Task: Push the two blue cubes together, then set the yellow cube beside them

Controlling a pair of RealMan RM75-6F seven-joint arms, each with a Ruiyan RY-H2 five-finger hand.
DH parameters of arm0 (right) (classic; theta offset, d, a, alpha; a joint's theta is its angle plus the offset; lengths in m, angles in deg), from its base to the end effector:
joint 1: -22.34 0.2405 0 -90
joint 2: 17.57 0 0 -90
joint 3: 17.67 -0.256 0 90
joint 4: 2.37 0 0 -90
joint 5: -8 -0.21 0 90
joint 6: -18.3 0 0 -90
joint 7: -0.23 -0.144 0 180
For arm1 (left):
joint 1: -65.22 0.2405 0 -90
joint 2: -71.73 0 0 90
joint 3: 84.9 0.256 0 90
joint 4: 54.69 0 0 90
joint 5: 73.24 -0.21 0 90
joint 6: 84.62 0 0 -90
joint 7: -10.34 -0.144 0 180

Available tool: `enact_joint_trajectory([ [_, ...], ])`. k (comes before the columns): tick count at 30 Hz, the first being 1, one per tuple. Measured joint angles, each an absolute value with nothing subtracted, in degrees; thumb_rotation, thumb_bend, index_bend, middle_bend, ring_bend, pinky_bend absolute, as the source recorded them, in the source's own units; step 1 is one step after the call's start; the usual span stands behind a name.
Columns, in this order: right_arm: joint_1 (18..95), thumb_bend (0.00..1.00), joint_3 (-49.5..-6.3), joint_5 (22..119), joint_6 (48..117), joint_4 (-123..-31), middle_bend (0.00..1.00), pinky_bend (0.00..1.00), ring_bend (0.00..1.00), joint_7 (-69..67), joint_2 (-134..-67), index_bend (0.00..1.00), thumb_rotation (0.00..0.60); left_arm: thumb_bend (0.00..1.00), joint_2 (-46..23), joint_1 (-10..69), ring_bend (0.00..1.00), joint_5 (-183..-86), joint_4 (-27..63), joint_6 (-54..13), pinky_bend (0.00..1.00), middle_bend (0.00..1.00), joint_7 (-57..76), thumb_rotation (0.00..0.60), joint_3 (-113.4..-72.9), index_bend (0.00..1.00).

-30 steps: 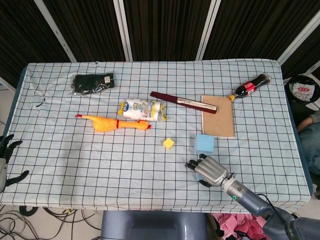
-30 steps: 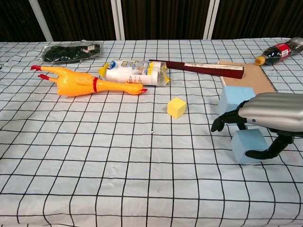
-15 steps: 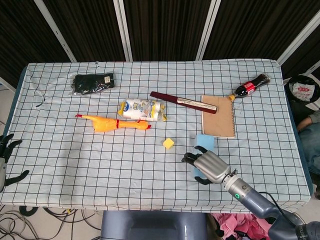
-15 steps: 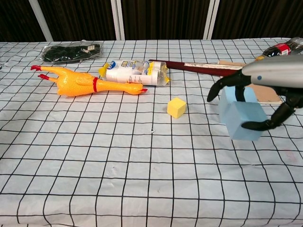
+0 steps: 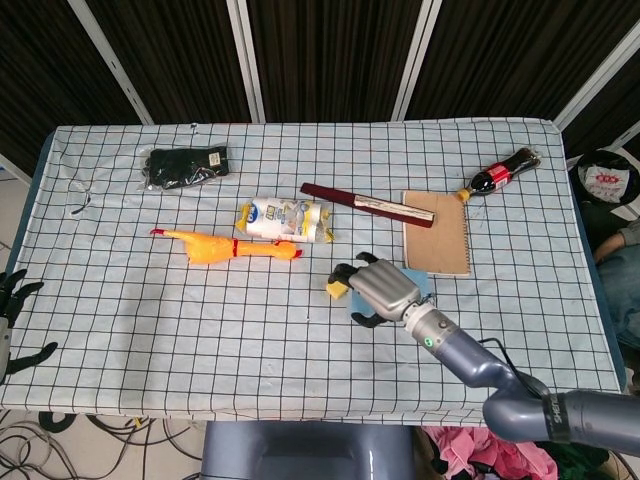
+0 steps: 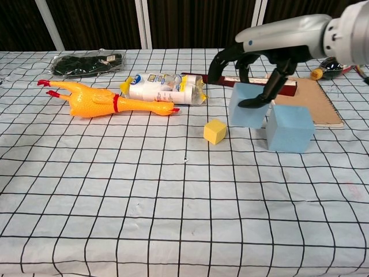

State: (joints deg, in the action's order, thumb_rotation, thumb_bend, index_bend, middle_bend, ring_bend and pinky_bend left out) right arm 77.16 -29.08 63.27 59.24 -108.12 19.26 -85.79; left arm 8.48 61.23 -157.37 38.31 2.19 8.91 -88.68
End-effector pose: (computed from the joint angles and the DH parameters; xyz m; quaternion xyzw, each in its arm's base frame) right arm -0.0683 -0.3392 0.0443 0.8181 -0.3601 0.3344 0.2987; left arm -0.3137 0.1794 0.1709 -0.5775 -0.3769 -0.3855 0.6130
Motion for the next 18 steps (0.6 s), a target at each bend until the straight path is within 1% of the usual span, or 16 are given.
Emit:
enact_joint_trajectory([
  [4, 80.58, 0.39, -29.60, 58.60, 58.96, -103.67, 0.17, 0.11, 0.54, 21.96, -89.78, 0.24, 0.600, 0.04, 8.54, 61.24, 0.00, -157.32, 38.28, 2.19, 0.00, 0.07, 9.00, 0.600, -88.70, 0.21],
  [7, 82.21, 0.39, -29.45, 57.35, 59.06, -100.31, 0.16, 0.09, 0.54, 23.82, -92.27, 0.24, 0.600, 0.04, 8.53, 61.21, 0.00, -157.22, 38.23, 2.11, 0.00, 0.07, 8.91, 0.600, -88.73, 0.21],
  [12, 83.77, 0.39, -27.67, 58.24, 59.27, -94.69, 0.16, 0.09, 0.54, 26.56, -95.74, 0.24, 0.600, 0.04, 8.58, 61.26, 0.00, -157.26, 38.27, 2.20, 0.00, 0.07, 8.89, 0.600, -88.71, 0.21],
  [18, 83.70, 0.39, -26.38, 62.12, 59.46, -91.07, 0.16, 0.09, 0.54, 25.49, -98.08, 0.24, 0.600, 0.04, 8.49, 61.36, 0.00, -157.12, 38.35, 2.46, 0.00, 0.07, 8.48, 0.600, -88.79, 0.21],
])
